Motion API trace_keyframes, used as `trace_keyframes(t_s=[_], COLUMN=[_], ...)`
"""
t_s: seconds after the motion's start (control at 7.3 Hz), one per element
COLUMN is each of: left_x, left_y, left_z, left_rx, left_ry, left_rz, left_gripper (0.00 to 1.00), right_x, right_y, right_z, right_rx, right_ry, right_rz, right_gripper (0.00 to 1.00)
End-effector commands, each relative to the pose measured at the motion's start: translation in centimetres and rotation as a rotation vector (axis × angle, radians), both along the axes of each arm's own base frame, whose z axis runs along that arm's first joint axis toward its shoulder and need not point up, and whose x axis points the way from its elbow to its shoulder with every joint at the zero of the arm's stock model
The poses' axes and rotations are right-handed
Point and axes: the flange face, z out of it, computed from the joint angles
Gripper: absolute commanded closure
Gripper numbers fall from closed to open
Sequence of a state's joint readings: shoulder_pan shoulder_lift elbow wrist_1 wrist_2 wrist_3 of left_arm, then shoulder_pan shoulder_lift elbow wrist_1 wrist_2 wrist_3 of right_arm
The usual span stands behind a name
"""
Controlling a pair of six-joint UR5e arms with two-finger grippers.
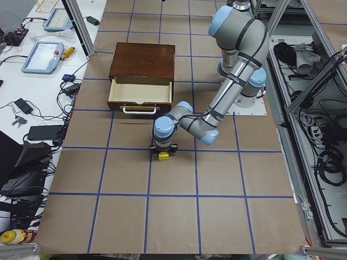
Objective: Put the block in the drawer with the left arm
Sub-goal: 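Close the left gripper on the yellow cube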
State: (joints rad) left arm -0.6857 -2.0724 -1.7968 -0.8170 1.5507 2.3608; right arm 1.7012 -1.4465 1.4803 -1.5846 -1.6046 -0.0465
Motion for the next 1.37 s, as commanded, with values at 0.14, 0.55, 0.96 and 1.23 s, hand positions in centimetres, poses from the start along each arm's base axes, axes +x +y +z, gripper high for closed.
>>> trace_keyframes(t_s=[0.14, 0.55, 0.96, 1.23], left_x=[0.0, 0.0, -0.2, -1.5], left_y=[0.0, 0.0, -0.3, -0.8], left_z=[0.0, 0.0, 1.5, 5.6], left_rx=[-0.002, -0.002, -0.016, -0.07], left_ry=[0.0, 0.0, -0.014, -0.021], left_rz=[-0.003, -0.005, 0.001, 0.011], left_gripper=[0.85, 0.87, 0.92, 0.98], right_x=[0.0, 0.0, 0.0, 0.0], right_y=[0.0, 0.0, 0.0, 0.0], right_z=[0.0, 0.0, 0.0, 0.0], right_rx=[0.0, 0.0, 0.0, 0.0], right_ry=[0.0, 0.0, 0.0, 0.0], right_rz=[0.001, 0.001, 0.0, 0.001], right_gripper=[0.0, 0.0, 0.0, 0.0])
